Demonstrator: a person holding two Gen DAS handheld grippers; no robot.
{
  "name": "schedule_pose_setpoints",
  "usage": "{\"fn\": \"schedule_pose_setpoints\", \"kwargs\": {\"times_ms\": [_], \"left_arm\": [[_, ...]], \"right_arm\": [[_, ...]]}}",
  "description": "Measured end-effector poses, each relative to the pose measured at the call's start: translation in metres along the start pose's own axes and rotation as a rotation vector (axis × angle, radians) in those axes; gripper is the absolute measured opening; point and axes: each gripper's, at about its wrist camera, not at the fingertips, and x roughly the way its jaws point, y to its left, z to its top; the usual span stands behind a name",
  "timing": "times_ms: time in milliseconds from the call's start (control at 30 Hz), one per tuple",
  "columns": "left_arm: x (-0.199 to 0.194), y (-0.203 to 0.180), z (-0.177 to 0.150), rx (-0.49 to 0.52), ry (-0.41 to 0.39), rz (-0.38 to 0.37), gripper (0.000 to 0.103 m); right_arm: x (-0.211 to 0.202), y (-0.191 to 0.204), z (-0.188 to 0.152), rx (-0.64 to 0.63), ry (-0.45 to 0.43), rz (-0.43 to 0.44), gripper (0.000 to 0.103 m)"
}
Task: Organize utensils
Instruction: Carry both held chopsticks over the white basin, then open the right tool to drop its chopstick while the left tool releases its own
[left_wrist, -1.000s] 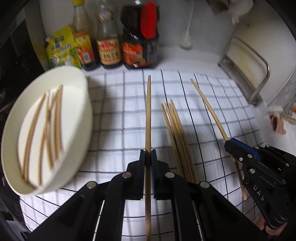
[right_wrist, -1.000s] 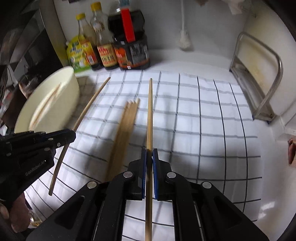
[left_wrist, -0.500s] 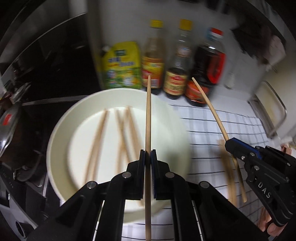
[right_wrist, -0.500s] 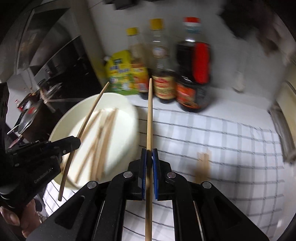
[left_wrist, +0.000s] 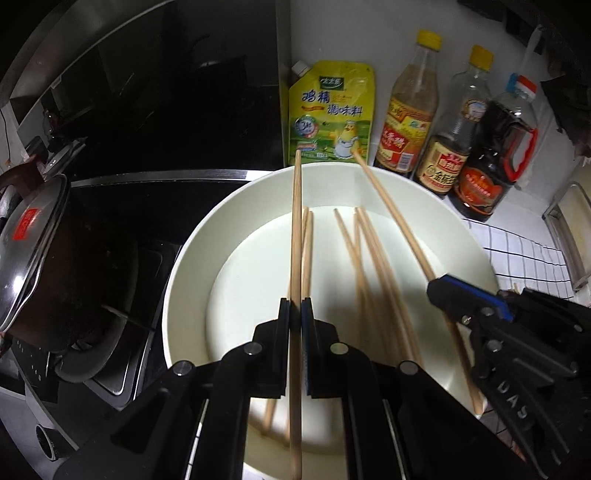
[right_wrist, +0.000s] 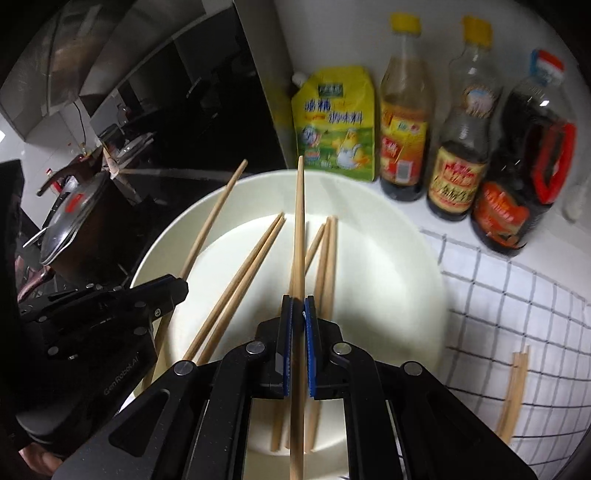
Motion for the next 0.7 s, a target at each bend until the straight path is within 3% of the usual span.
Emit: {"fn": "schedule_pose_setpoints", "kwargs": {"times_ms": [300,700], "left_arm": [[0.031,0.005,-0.003,0.005,0.062,-0.015,0.007],[0.039,0.006,-0.007,0.007,0.085,-0.019,0.010]], "right_arm": [[0.031,0.000,-0.006,0.033,0.083,-0.033,0.006],[0.033,-0.004,-0.011,0.040,0.091,-0.044,0.007]]}}
